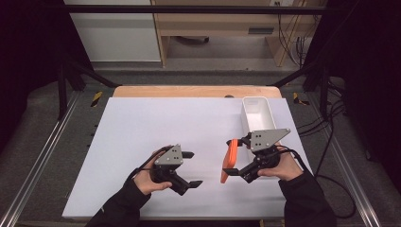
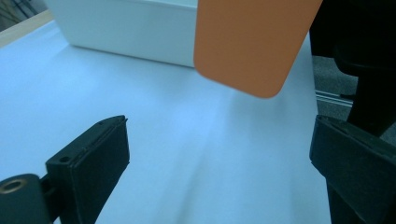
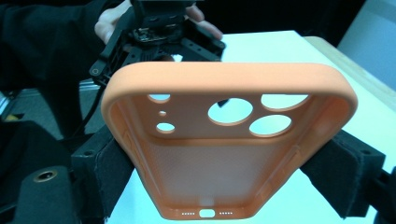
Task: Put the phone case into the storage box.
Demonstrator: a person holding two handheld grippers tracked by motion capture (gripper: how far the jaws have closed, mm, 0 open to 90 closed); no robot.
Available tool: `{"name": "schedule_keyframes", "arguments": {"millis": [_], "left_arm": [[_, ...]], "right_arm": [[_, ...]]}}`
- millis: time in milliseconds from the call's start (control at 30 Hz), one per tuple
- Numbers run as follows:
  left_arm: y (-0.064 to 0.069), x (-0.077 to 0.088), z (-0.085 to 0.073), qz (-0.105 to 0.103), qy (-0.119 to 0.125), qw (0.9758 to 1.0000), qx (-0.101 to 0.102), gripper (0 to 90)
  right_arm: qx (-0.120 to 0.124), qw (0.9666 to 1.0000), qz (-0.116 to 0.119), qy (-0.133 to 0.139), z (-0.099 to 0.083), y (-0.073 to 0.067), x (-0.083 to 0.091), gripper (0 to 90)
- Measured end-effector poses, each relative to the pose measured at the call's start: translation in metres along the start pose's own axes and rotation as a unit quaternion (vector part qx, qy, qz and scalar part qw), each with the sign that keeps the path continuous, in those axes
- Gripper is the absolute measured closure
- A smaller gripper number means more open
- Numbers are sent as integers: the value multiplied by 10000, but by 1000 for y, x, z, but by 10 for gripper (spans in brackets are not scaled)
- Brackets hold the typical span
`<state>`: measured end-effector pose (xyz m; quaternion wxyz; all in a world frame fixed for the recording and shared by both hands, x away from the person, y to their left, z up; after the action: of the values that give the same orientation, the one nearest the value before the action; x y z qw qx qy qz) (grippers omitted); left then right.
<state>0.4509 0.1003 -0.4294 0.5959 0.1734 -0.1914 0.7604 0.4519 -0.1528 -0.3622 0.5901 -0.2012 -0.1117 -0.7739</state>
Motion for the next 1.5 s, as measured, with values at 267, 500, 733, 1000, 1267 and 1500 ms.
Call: {"name": "schedule_keyframes", "arguments": {"millis": [267,500,733,1000,1267,1500], "left_arm": [[-10,16,-17,344,50,9988,338,39],[-17,33,-28,685,93,9964,482,34],[-23,49,-39,991,89,9935,549,28],[-27,61,-47,1167,120,9911,636,23],[-31,75,-58,1442,206,9865,752,21],[-35,86,-64,1728,292,9813,790,16]], "right_arm": [[-131,9994,-331,55,3,6,5,160],[-314,9972,-647,189,7,13,11,159],[-530,9929,-1006,356,13,21,18,159],[-695,9873,-1333,512,21,27,27,159],[-780,9804,-1686,649,32,34,40,159],[-797,9765,-1850,765,42,36,49,158]]}}
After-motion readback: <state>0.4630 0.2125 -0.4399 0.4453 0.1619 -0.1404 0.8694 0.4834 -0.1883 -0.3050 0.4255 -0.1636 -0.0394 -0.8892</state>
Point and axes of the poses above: each handheld gripper's, and its own axes: x roughly backward along the jaws, z roughly out of its top, y roughly to its right, the point moved 3 cm from there along -x, roughly forward along the jaws, and after that the axes turned 7 degrees about -x, right-handed, at the moved point
